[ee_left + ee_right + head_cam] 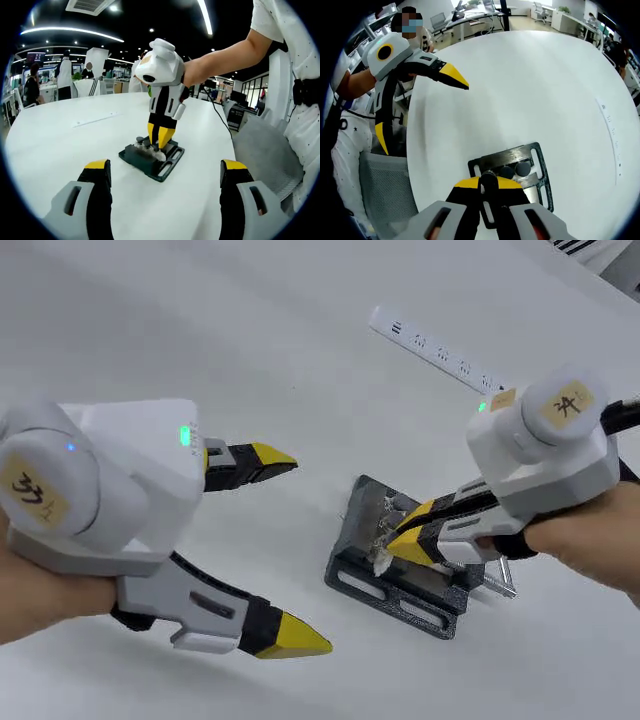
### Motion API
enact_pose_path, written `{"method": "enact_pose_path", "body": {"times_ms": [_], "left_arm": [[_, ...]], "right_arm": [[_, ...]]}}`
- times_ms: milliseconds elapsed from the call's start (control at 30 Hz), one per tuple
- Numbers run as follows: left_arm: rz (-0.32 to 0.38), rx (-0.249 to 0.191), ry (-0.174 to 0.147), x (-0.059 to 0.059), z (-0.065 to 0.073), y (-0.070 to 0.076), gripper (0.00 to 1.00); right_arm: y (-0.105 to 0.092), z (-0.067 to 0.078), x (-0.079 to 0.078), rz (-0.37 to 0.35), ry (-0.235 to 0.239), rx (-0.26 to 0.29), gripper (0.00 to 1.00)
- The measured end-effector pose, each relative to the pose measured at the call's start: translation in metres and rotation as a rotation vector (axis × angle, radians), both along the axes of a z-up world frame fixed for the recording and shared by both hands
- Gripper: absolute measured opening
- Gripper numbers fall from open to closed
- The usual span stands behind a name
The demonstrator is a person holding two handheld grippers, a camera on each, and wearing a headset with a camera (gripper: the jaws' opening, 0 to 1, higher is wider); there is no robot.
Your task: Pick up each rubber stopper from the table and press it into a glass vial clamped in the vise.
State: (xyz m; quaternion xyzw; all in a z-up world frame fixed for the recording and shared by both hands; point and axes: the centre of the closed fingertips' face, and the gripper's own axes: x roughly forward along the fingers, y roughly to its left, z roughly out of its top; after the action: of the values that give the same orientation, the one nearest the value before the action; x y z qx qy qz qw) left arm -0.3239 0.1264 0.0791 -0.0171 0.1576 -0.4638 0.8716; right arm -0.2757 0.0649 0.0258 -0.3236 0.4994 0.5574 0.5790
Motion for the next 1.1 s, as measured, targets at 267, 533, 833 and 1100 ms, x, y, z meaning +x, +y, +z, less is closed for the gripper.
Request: {"method": "enact_pose_path", "body": {"times_ms": [267,533,833,1100], "left_arm": [[0.002,0.0,0.0,0.0008,-0.0007,0.0002,0.89],[-0.002,0.0,0.0,0.0005,0.0005,-0.0005,0.89],[-0.001,0.003,0.003,-0.0004,-0.0001,0.0,0.88],[-0.003,0.004,0.005,-0.0006,-0.001,0.0003,0.88]], "right_arm": [[0.0006,0.0001,-0.0019,0.046,-0.008,-0.014,0.04],[-0.0001,0.002,-0.0036,0.088,-0.041,-0.006,0.06],[-0.0005,0.0024,-0.0033,0.103,-0.052,0.0,0.07],[-0.0007,0.003,-0.0041,0.1,-0.056,0.009,0.09]]}}
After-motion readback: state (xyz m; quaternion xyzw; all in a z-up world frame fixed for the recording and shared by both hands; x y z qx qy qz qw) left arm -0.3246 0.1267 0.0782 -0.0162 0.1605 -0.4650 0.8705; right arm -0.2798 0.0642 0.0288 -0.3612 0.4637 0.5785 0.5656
